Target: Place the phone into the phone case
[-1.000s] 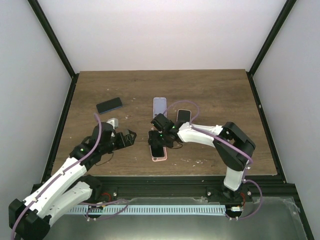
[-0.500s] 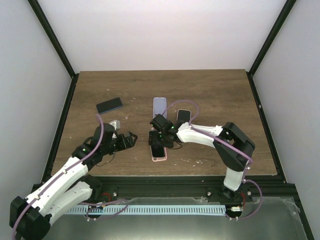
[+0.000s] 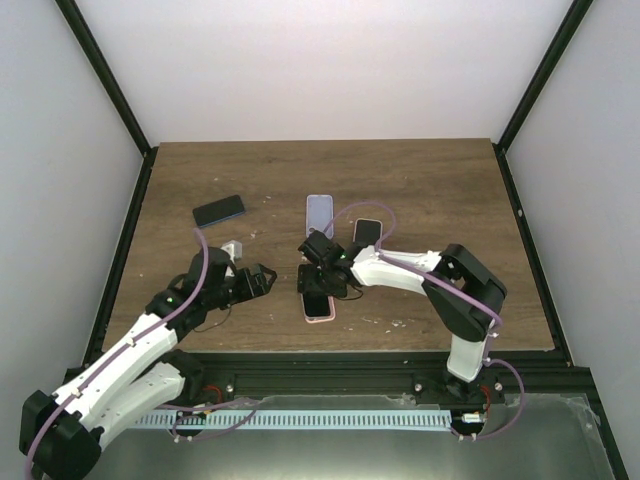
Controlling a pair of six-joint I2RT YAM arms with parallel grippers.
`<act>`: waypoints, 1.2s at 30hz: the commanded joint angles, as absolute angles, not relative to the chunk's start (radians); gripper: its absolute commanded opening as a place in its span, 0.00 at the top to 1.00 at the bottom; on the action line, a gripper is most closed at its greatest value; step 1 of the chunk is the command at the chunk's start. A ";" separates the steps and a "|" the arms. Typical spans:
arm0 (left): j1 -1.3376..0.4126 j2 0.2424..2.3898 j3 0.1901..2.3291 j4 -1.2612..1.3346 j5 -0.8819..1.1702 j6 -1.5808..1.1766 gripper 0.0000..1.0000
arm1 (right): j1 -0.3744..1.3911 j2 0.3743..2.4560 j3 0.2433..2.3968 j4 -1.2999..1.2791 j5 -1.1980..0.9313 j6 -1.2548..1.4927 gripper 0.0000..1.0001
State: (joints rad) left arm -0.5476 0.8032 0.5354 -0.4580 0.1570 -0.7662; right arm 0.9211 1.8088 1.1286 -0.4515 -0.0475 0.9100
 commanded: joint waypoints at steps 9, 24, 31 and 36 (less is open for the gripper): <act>-0.543 0.820 0.522 -0.433 0.170 -0.783 0.15 | 0.933 1.763 1.153 -0.494 -0.008 0.905 0.24; -0.544 0.887 0.497 -0.335 0.235 -0.780 0.26 | 0.896 1.672 1.084 -0.463 -0.027 0.830 0.08; -0.544 1.016 0.502 -0.232 0.304 -0.783 0.39 | 0.811 1.568 0.909 -0.297 -0.112 0.768 0.26; -0.546 1.121 0.530 -0.138 0.326 -0.776 0.43 | 0.784 1.548 0.843 -0.202 -0.154 0.726 0.37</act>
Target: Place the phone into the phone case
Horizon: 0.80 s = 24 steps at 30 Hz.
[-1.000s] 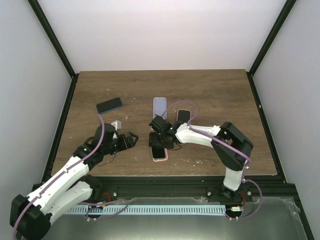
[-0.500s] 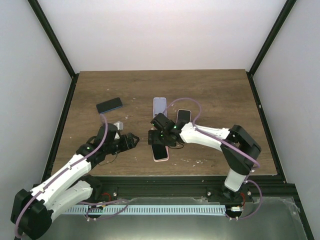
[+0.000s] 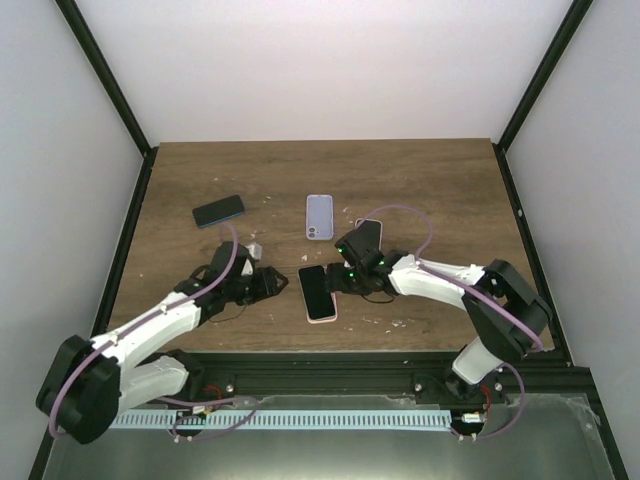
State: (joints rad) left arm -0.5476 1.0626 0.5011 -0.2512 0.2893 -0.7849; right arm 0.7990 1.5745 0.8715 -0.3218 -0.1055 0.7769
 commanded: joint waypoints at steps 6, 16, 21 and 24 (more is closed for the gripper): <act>-0.546 1.284 0.571 -0.050 0.320 -0.766 0.47 | 0.724 1.563 0.781 -0.085 -0.232 0.707 0.44; -0.549 1.456 0.642 0.024 0.322 -0.757 0.56 | 0.691 1.633 0.781 -0.017 -0.282 0.651 0.55; -0.549 1.522 0.662 0.031 0.323 -0.749 0.57 | 0.683 1.662 0.794 -0.013 -0.281 0.634 0.59; -0.550 1.554 0.673 0.030 0.333 -0.740 0.59 | 0.685 1.689 0.809 -0.020 -0.274 0.617 0.61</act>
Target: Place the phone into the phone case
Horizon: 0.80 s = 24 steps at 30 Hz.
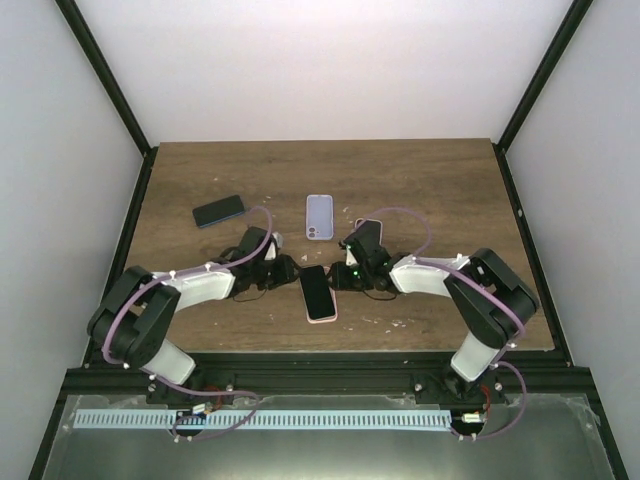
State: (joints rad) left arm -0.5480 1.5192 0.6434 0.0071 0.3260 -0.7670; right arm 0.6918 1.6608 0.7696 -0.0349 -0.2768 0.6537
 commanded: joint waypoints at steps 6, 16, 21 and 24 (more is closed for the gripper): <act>-0.550 1.592 0.702 0.025 0.343 -0.729 0.70 | 0.684 1.722 0.793 0.021 -0.312 0.621 0.69; -0.571 1.658 0.742 0.050 0.367 -0.733 0.90 | 0.684 1.714 0.766 0.067 -0.331 0.601 0.76; -0.604 1.681 0.781 0.039 0.367 -0.730 0.93 | 0.684 1.708 0.766 0.082 -0.344 0.595 0.79; -0.621 1.688 0.794 0.034 0.363 -0.732 0.94 | 0.684 1.707 0.767 0.093 -0.343 0.588 0.82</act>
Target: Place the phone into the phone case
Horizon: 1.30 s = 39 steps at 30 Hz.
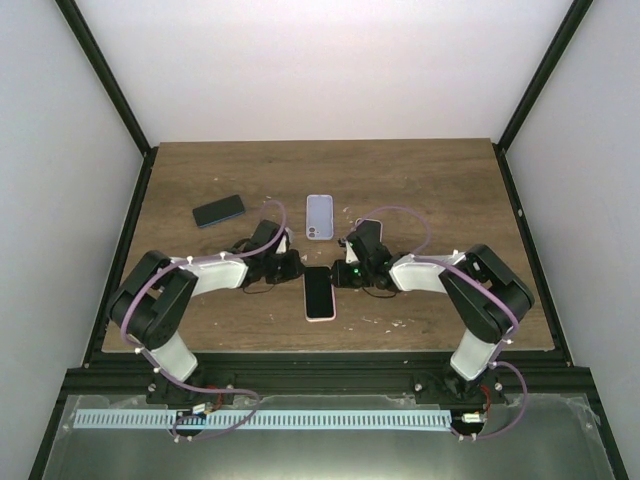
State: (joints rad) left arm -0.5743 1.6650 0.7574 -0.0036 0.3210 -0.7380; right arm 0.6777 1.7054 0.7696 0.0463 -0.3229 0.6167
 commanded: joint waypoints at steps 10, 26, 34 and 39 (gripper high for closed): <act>-0.650 1.681 0.771 0.064 0.406 -0.782 0.90 | 0.684 1.715 0.773 0.104 -0.345 0.573 0.83; -0.613 1.502 0.654 -0.001 0.467 -0.815 0.74 | 0.687 1.535 0.654 -0.007 -0.346 0.694 0.69; -0.598 1.462 0.586 0.033 0.493 -0.794 0.74 | 0.724 1.553 0.623 0.049 -0.370 0.776 0.68; -0.597 1.490 0.573 0.075 0.535 -0.777 0.76 | 0.741 1.584 0.615 0.110 -0.372 0.822 0.67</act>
State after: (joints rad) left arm -0.6006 1.4799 0.5816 0.0208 0.4923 -0.8059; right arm 0.7258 1.5623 0.6250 0.0380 -0.3580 0.7685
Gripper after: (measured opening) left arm 0.255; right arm 0.333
